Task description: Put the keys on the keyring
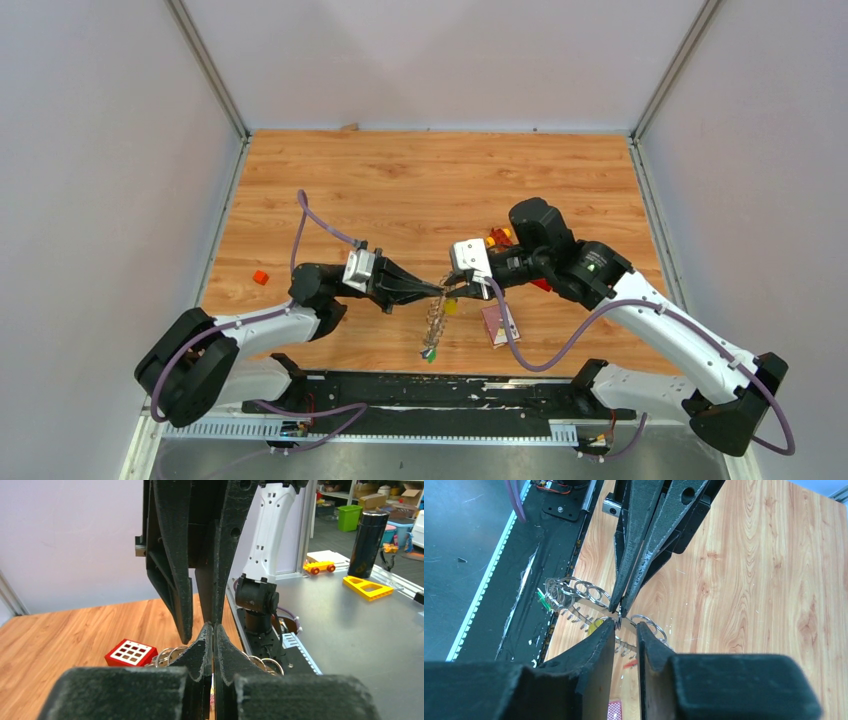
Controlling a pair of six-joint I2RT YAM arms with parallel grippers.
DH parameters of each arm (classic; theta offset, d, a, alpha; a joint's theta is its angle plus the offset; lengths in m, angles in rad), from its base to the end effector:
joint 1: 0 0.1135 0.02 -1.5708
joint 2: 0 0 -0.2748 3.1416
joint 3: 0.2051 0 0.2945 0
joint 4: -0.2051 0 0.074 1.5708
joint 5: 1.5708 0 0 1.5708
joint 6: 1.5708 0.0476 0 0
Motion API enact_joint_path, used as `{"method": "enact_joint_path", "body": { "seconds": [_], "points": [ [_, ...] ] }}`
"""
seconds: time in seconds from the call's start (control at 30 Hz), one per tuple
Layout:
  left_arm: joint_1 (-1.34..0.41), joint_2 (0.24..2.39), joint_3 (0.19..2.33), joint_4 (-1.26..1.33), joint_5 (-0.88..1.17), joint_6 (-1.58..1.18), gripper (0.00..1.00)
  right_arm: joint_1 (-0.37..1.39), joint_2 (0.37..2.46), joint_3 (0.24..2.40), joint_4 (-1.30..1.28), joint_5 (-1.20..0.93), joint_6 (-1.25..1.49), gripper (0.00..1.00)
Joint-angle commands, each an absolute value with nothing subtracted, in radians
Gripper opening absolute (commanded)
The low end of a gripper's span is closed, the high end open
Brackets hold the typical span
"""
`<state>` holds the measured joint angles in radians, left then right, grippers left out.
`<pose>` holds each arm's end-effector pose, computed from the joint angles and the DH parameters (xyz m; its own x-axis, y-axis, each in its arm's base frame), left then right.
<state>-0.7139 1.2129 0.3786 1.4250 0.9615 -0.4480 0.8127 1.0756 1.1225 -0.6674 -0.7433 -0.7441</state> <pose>0.1603 -0.1905 0.2540 -0.0059 -0.3229 -0.9464 0.9841 -0.1701 0.0519 0.1577 0.2134 0.3653 0.3244 -0.3827 -0.8651 -0.9426 -0.2077 -0.2616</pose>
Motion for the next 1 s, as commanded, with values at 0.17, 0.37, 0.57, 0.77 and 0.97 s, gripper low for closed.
{"method": "enact_joint_path", "body": {
  "seconds": [0.17, 0.37, 0.57, 0.77, 0.97],
  "points": [
    [-0.718, 1.209, 0.404, 1.5, 0.927, -0.457, 0.0, 0.809, 1.077, 1.11, -0.616, -0.779, -0.739, 0.11],
    [-0.714, 1.21, 0.399, 1.497, 0.924, -0.45, 0.0, 0.81, 1.073, 1.11, -0.617, -0.775, -0.749, 0.0],
    [-0.7, 1.213, 0.394, 1.482, 0.926, -0.426, 0.0, 0.809, 1.071, 1.135, -0.645, -0.738, -0.752, 0.0],
    [-0.67, 1.203, 0.393, 1.427, 0.895, -0.357, 0.0, 0.809, 1.083, 1.153, -0.638, -0.665, -0.706, 0.0],
    [-0.624, 1.176, 0.408, 1.334, 0.81, -0.309, 0.31, 0.808, 1.083, 1.163, -0.612, -0.591, -0.656, 0.0]
  ]
}}
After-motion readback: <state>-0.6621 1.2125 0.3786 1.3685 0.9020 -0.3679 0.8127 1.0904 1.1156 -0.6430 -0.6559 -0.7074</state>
